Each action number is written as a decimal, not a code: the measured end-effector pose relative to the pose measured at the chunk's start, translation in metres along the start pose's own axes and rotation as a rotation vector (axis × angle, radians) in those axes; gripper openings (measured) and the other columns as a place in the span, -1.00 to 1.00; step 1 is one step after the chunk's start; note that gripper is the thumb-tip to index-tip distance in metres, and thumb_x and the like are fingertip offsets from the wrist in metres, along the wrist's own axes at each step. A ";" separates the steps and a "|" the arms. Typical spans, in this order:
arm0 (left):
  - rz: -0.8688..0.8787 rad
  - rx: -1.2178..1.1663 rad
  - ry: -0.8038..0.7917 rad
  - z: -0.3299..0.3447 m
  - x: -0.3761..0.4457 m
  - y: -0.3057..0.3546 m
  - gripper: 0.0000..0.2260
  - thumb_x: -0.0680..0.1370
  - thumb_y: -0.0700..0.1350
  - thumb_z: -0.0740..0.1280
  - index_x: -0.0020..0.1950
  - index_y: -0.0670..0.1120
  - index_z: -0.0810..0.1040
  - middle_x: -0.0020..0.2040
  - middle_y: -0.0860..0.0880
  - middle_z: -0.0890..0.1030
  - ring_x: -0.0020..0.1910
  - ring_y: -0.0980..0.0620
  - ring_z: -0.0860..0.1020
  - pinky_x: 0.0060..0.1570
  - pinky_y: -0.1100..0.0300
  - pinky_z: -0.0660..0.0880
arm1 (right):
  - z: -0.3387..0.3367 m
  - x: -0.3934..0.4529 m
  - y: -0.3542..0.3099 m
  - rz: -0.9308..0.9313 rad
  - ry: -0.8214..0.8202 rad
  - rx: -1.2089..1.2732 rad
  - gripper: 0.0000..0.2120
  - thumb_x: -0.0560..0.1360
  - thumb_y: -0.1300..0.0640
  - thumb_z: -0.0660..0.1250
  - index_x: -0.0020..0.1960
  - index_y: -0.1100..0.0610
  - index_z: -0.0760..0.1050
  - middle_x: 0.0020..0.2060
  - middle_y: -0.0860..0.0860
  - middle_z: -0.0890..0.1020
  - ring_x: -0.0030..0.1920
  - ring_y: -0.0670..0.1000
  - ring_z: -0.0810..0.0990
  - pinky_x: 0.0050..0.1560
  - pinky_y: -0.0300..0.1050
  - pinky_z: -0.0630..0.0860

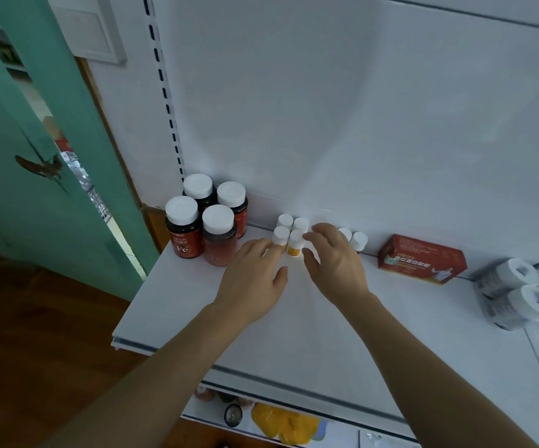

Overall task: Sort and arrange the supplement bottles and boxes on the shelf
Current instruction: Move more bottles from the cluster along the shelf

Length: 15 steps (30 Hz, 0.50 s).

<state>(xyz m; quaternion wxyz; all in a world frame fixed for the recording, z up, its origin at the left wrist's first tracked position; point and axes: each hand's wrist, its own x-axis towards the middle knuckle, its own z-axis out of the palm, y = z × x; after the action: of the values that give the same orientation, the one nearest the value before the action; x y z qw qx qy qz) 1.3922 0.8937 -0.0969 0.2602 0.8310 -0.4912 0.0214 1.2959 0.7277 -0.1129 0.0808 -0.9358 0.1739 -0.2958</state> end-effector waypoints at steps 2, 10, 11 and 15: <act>0.031 0.022 0.024 0.002 0.009 0.011 -0.76 0.54 -0.07 0.32 0.16 -0.11 0.54 0.10 -0.05 0.55 0.10 -0.11 0.50 0.06 0.01 0.49 | -0.016 -0.009 0.006 -0.010 0.017 -0.078 -0.80 0.47 0.24 0.42 0.08 0.23 0.59 0.12 0.18 0.59 0.11 0.23 0.58 -0.10 0.13 0.60; 0.236 0.020 0.065 0.034 0.037 0.108 -0.59 0.53 0.07 0.31 0.28 -0.15 0.52 0.32 -0.16 0.49 0.36 -0.21 0.39 0.30 -0.11 0.40 | -0.109 -0.081 0.047 0.233 -0.026 -0.330 -0.61 0.54 0.01 0.29 0.28 0.20 0.52 0.34 0.20 0.49 0.44 0.24 0.36 0.37 0.20 0.37; 0.251 0.023 0.042 0.039 0.037 0.126 -0.57 0.54 0.09 0.29 0.31 -0.14 0.50 0.35 -0.15 0.46 0.39 -0.20 0.37 0.32 -0.12 0.39 | -0.122 -0.094 0.055 0.268 -0.026 -0.355 -0.59 0.55 -0.02 0.26 0.30 0.20 0.50 0.35 0.21 0.48 0.44 0.24 0.35 0.38 0.20 0.35; 0.347 0.002 -0.014 0.066 0.034 0.206 -0.52 0.56 0.12 0.23 0.38 -0.12 0.46 0.42 -0.15 0.41 0.45 -0.19 0.31 0.36 -0.14 0.36 | -0.181 -0.149 0.094 0.407 0.000 -0.439 -0.53 0.57 -0.07 0.21 0.35 0.19 0.48 0.39 0.22 0.46 0.45 0.26 0.33 0.42 0.19 0.31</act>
<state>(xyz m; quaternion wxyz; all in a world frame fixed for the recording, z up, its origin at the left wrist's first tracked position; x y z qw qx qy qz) 1.2251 0.7575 -0.0588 0.2482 0.7343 -0.6288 0.0609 1.0505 0.6878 -0.0684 -0.0658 -0.8767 0.4178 -0.2290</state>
